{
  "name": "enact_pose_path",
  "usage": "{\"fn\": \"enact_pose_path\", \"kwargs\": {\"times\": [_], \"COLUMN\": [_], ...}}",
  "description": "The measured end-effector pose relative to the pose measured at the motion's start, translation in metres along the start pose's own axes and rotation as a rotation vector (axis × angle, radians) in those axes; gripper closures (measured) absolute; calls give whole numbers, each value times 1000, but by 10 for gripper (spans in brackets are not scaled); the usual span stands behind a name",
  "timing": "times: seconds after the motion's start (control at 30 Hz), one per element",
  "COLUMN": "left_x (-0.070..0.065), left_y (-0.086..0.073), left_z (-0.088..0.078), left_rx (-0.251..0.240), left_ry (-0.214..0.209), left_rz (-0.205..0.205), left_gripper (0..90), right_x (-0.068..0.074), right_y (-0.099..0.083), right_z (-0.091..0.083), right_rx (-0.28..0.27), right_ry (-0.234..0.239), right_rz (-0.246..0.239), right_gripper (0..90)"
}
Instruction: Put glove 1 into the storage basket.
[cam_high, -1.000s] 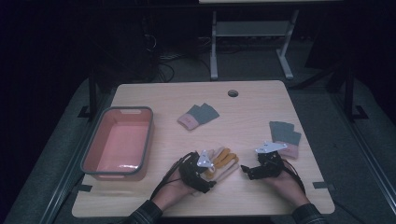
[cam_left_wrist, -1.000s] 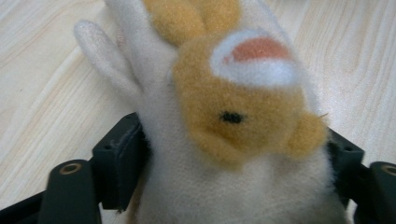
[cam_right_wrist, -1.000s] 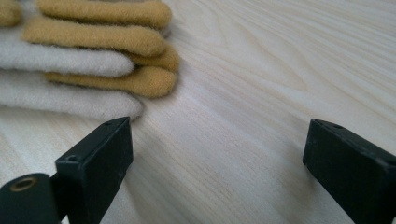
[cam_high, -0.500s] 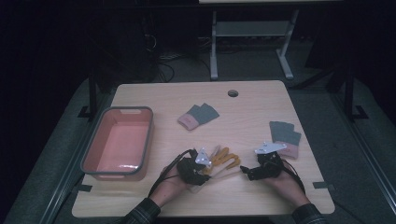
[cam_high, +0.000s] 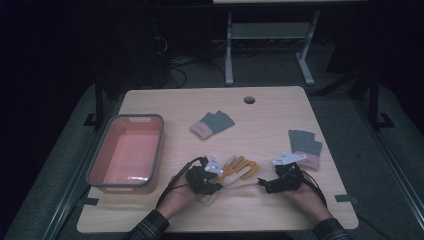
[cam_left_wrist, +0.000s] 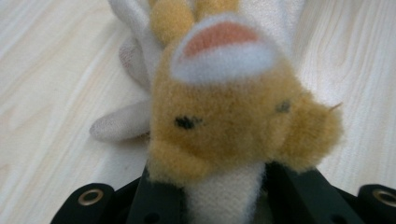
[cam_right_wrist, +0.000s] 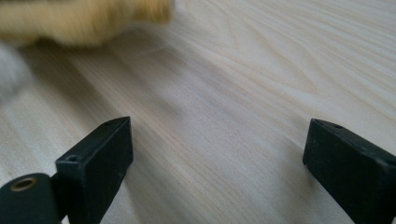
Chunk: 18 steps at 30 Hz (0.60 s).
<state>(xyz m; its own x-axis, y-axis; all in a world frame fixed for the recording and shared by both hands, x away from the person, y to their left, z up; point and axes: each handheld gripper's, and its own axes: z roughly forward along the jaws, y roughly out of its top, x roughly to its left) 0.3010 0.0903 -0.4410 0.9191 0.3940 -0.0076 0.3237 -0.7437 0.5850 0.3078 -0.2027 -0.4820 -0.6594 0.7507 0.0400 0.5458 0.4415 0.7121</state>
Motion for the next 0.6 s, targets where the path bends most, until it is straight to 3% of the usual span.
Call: {"fn": "enact_pose_path", "kwargs": {"times": [0.6], "left_x": [16], "left_y": [7], "left_z": [-38], "left_rx": [-42], "left_ry": [-4], "left_rz": [-16], "left_gripper": [715], "right_x": [0], "right_y": [0], "right_z": [0], "right_rx": [1], "right_ry": [2], "right_rz": [-3], "right_gripper": [81]}}
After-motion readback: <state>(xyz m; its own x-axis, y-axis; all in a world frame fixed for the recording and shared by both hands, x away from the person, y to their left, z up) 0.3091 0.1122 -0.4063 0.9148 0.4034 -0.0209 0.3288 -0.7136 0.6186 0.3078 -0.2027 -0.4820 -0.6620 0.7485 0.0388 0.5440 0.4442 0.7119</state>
